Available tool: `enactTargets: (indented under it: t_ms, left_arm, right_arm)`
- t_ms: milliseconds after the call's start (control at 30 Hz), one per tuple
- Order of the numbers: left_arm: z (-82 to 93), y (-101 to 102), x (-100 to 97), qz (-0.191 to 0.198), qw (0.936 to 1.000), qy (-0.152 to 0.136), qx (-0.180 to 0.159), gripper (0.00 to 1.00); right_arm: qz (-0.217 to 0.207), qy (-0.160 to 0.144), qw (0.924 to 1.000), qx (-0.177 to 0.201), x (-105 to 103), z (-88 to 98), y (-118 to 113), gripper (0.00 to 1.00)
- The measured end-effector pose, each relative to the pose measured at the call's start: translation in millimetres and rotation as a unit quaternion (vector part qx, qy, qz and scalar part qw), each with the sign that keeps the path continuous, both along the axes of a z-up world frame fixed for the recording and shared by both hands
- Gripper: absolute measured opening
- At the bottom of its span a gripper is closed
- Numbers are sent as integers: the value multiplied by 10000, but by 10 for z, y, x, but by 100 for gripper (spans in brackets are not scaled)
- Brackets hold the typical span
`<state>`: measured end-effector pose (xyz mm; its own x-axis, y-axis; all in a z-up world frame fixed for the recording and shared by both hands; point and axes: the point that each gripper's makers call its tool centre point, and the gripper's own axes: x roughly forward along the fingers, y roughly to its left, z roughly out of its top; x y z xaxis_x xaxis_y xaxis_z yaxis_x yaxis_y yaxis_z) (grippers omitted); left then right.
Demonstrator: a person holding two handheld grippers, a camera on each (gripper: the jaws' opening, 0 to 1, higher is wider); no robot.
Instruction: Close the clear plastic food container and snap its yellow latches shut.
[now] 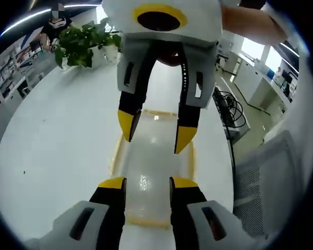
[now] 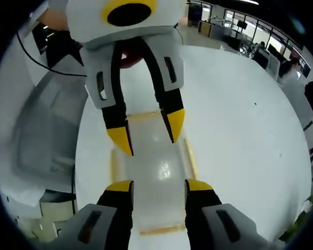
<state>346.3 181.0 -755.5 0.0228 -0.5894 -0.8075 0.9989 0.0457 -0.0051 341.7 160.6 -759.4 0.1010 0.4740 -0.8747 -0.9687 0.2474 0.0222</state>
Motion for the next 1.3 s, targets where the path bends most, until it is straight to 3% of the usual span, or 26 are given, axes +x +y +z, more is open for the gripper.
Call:
enactTargets:
  t_ms: [867, 1300]
  left_arm:
    - [36, -160, -134, 89, 9997, 121, -217, 33]
    - [47, -170, -185, 71, 9998, 33, -182, 35]
  right_arm:
    - [83, -47, 9999, 83, 123, 21, 91, 38]
    - [148, -86, 9998, 86, 212, 48, 138, 38]
